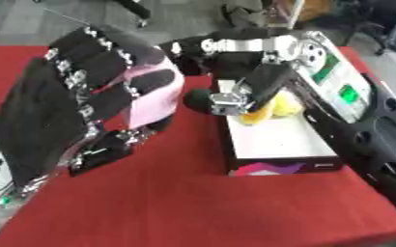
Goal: Pick up the objects with one hand, pass them to the other hand, and then place them into the box on the other side of the table.
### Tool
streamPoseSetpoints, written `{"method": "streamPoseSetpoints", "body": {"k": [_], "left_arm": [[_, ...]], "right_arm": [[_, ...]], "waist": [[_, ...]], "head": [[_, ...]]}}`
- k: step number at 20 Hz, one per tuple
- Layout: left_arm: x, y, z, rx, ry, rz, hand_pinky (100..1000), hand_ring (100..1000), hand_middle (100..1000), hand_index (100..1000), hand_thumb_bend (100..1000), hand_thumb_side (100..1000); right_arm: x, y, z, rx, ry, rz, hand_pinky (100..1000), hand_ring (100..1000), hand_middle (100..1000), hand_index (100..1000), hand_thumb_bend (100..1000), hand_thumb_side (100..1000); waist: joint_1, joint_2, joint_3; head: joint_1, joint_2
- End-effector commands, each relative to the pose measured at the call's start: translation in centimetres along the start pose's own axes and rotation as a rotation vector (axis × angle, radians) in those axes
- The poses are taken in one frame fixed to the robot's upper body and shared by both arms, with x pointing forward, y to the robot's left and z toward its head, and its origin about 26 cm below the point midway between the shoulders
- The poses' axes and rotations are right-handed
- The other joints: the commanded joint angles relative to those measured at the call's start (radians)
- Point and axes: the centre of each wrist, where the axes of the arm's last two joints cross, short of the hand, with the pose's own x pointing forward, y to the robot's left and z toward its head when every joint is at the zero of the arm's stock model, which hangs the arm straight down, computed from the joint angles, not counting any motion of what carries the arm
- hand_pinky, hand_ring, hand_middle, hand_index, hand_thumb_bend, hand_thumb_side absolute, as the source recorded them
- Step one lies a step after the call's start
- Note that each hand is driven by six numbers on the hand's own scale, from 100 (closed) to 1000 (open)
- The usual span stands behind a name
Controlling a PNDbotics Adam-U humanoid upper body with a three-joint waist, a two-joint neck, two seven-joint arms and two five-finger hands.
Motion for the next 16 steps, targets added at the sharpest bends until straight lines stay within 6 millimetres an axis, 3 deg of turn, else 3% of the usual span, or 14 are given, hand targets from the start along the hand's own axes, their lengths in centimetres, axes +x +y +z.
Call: {"method": "streamPoseSetpoints", "body": {"k": [1, 16], "left_arm": [[-0.11, 0.57, -0.78, 0.032, -0.025, -0.014, 682, 673, 657, 575, 100, 100], [0.33, -0.02, -0.96, 0.027, -0.043, 0.009, 680, 670, 653, 574, 100, 100]], "right_arm": [[0.77, -0.58, 0.33, 0.033, -0.025, -0.004, 1000, 1000, 879, 1000, 100, 423], [0.89, -0.54, 0.24, 0.055, -0.052, -0.031, 1000, 1000, 888, 1000, 100, 543]], "waist": [[0.002, -0.019, 0.0], [0.001, -0.018, -0.002]], "head": [[-0.004, -0.002], [-0.014, -0.001]]}}
